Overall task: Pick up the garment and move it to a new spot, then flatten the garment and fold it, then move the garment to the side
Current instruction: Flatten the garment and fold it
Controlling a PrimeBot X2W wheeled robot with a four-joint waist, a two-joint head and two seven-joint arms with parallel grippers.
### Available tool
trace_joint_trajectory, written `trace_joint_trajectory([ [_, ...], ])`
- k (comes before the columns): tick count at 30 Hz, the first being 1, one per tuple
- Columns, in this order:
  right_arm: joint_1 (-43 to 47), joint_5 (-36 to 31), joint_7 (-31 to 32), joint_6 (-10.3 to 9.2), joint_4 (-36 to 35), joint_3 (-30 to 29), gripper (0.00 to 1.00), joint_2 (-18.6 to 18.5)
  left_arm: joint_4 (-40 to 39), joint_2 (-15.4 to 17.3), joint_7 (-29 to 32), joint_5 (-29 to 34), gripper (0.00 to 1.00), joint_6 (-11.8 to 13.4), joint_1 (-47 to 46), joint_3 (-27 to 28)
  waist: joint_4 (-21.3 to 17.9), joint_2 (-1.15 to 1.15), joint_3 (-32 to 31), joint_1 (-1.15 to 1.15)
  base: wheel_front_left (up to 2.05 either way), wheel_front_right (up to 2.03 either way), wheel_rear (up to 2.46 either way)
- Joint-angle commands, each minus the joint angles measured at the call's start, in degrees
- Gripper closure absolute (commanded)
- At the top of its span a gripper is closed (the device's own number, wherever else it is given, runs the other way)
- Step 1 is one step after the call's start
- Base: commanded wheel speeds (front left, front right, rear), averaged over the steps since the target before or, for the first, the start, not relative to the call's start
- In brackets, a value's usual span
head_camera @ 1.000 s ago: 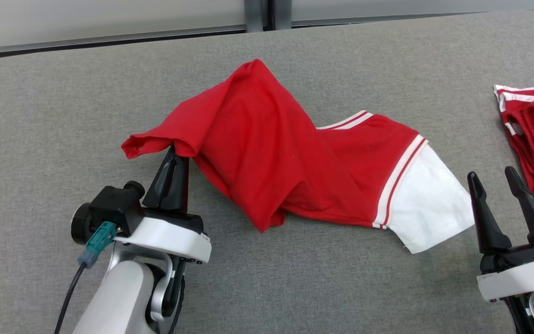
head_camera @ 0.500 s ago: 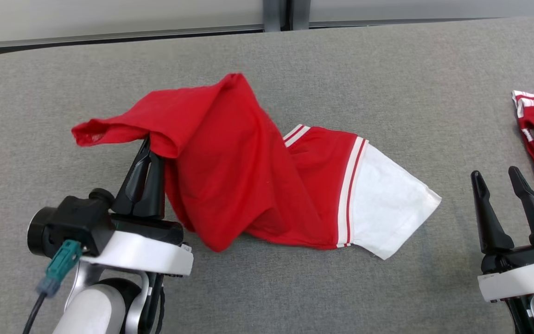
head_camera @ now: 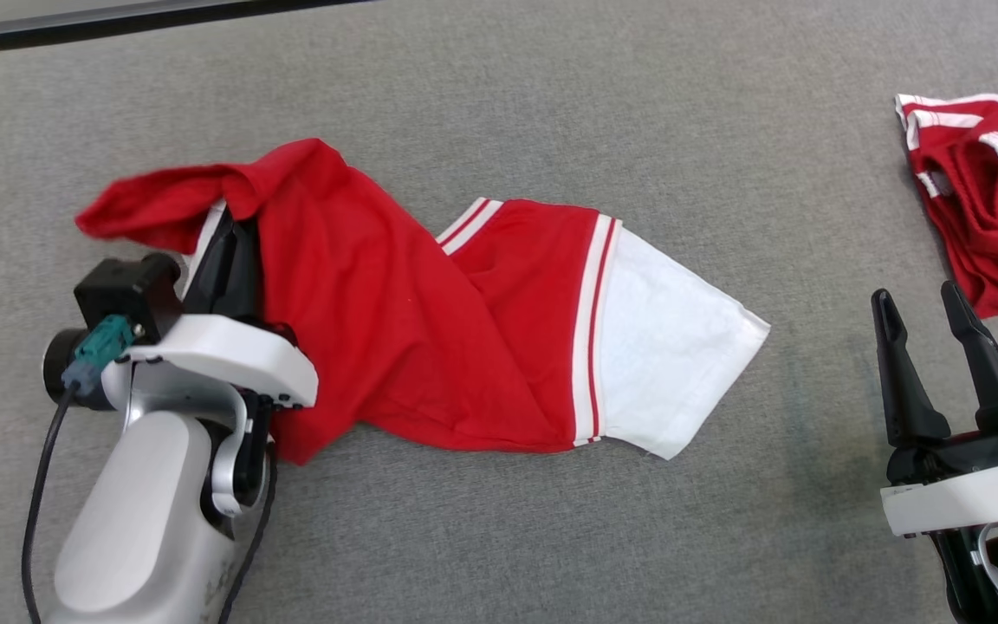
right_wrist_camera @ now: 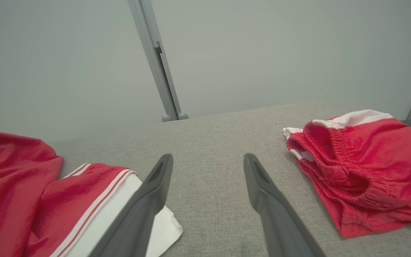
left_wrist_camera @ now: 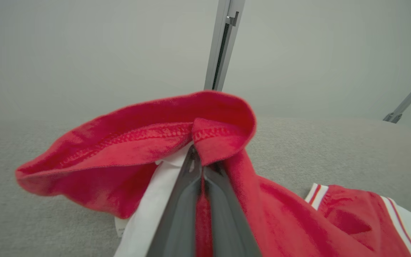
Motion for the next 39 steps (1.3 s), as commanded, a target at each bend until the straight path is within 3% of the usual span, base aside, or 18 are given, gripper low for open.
trace_joint_trajectory([
  [1,-0.88,0.39,-0.51,0.00,0.32,-0.08,0.00,-0.36,1.12,0.10,-0.32,-0.05,0.91,-0.25,-1.35,0.17,-0.82,0.00,0.76,0.00,0.00,0.00,0.00],
  [2,-0.97,0.38,-0.66,0.00,0.46,0.03,0.00,-0.39,2.63,0.02,-0.66,-0.15,0.33,-0.62,-2.11,0.13,-0.93,0.00,0.82,0.00,0.00,0.00,0.00],
  [3,-1.04,0.45,-0.74,0.00,0.66,0.11,0.00,-0.43,3.68,0.00,-1.53,-0.02,0.00,-0.74,-2.95,0.15,-1.03,0.00,0.81,0.00,0.00,0.00,0.00],
  [10,-0.60,0.13,-0.94,0.00,1.53,-0.24,0.00,-1.02,4.69,-0.33,-9.16,3.46,0.00,0.52,-2.26,-0.53,0.14,0.00,-0.84,0.00,0.00,0.00,0.00],
  [21,1.71,-1.33,1.46,0.00,-0.15,-0.62,0.00,-2.35,-9.30,0.05,-10.83,9.70,0.00,5.09,10.76,2.20,4.52,0.00,-6.20,0.00,0.00,0.00,0.00],
  [29,4.09,-2.27,3.18,0.00,-1.16,-0.45,0.00,-1.90,-13.39,0.15,-10.85,11.31,0.00,5.75,19.99,3.46,5.91,0.00,-10.02,0.00,0.00,0.00,0.00],
  [39,6.53,-3.19,5.58,0.00,-2.38,-0.01,0.00,-1.91,-11.12,-0.20,-10.55,10.31,0.00,4.51,25.72,2.36,6.09,0.00,-13.90,0.00,0.00,0.00,0.00],
])
